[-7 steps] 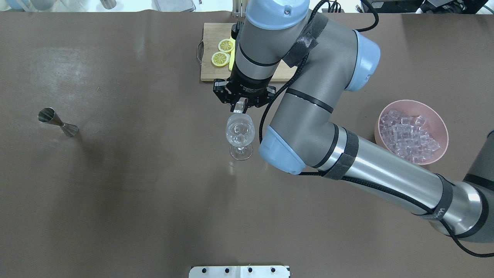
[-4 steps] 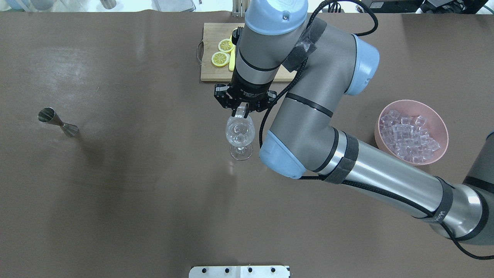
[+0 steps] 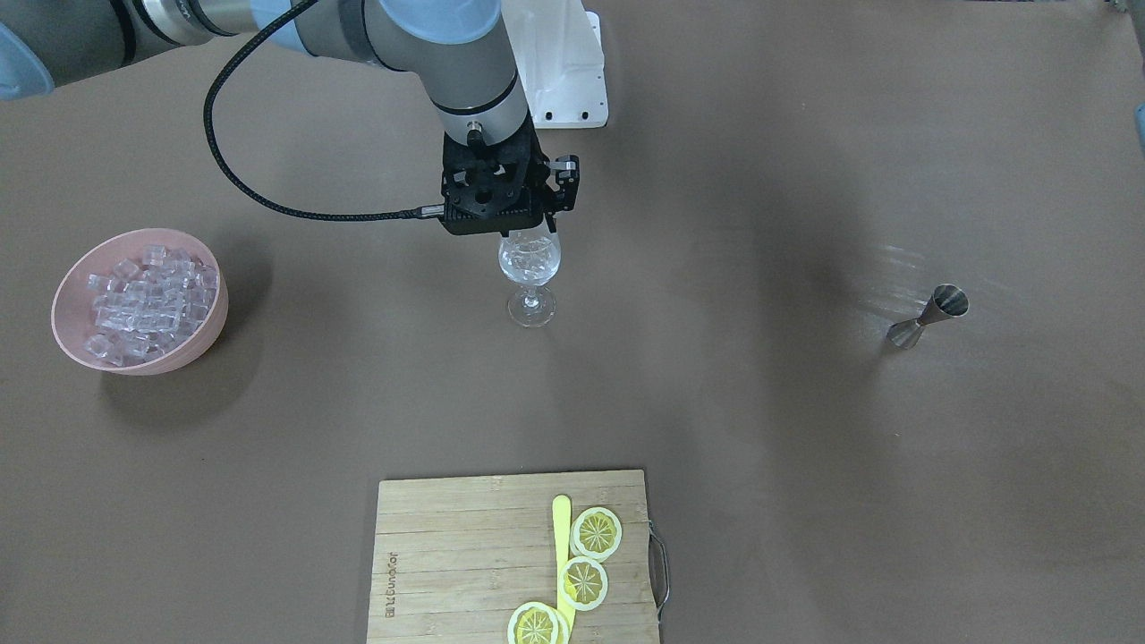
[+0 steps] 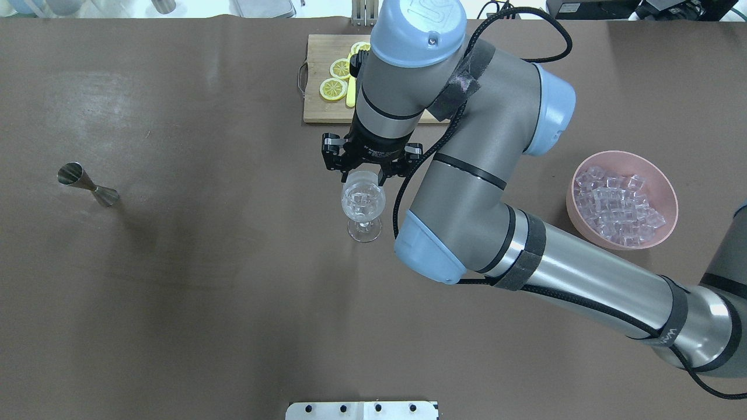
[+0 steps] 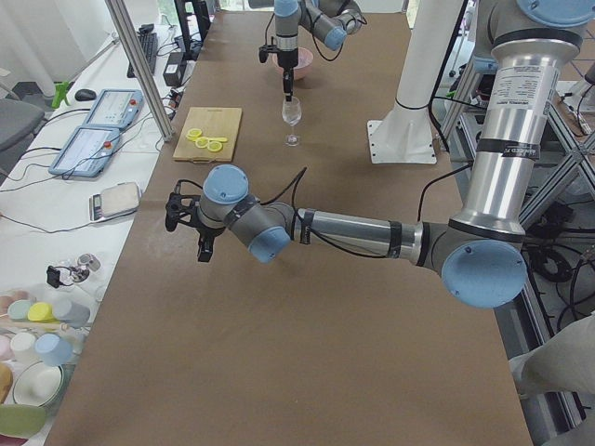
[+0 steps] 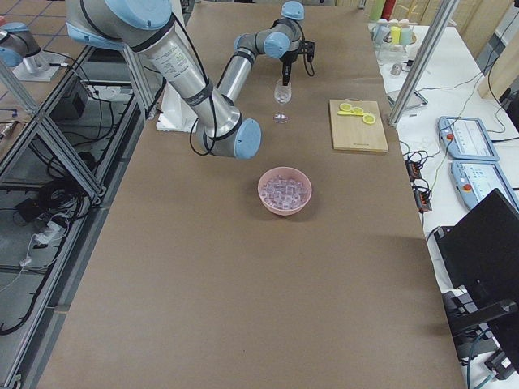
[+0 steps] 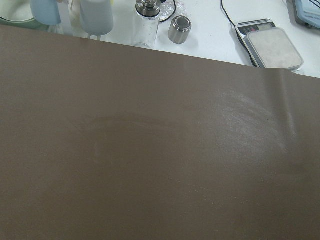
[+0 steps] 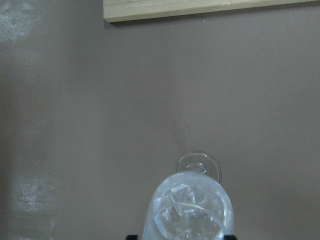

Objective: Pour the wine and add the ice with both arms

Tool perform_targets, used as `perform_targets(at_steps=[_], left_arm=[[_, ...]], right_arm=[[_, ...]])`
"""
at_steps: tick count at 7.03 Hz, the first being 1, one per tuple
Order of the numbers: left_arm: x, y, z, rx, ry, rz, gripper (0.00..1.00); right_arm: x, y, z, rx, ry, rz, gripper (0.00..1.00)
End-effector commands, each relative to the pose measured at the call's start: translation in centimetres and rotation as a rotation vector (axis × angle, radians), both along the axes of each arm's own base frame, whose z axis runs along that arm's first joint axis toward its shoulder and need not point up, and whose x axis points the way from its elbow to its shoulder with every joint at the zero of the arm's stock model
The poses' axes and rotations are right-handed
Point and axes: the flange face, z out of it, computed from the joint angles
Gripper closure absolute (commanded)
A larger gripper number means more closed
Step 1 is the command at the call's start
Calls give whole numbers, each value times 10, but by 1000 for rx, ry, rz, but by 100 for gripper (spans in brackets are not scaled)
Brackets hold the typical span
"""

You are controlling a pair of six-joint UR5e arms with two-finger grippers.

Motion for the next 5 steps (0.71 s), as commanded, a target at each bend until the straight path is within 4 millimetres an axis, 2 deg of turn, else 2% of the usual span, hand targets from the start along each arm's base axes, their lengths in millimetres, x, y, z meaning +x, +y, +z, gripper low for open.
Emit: perform_targets(at_steps=[1, 2, 3, 5], left_arm=[[0, 1, 1, 1, 0, 2, 3], [-1, 2, 0, 19, -2, 7, 3], [-4, 1, -2, 31, -11, 6, 3], [-20, -3, 18, 109, -135, 92, 3]], right_arm=[[20, 11, -10, 16, -3, 3, 0], [65, 12, 16, 36, -1, 21, 0], [120, -5, 63, 129, 36, 0, 0], [209, -57, 145, 247, 139, -48, 0]])
